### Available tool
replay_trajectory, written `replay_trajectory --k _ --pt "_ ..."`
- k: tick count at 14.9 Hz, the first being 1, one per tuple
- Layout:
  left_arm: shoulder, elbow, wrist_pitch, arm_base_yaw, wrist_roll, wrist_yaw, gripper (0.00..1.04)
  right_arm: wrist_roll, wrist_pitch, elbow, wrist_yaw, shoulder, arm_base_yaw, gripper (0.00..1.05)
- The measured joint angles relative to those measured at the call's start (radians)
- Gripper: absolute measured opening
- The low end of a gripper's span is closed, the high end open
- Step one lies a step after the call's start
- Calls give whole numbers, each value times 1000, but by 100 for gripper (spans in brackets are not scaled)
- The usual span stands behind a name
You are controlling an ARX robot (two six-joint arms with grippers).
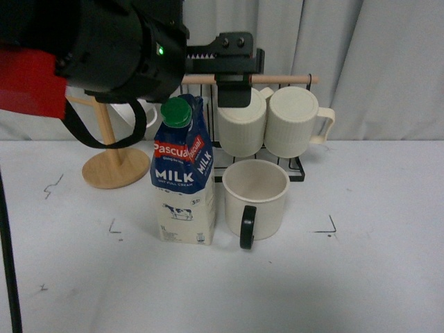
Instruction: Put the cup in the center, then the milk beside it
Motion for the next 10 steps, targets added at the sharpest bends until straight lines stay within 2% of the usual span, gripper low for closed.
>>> replay_trajectory --k 1,2,4,6,7,8,10 --pt "-51 -27 0 0 -13 7 100 0 0 0 0 0 0 98" --pt "-100 -53 -5 7 -33 20 97 0 0 0 0 0 0 98" --pt "-244 -147 90 26 -46 29 98 0 0 0 0 0 0 98" --pt "-423 -228 72 79 -47 19 98 0 0 0 0 0 0 98" --pt "-499 -292 143 104 -12 -39 93 0 0 0 0 0 0 98" --pt "-594 -388 208 154 57 -84 81 0 0 0 0 0 0 98" --pt "-734 -552 260 223 118 -56 57 0 0 0 0 0 0 98"
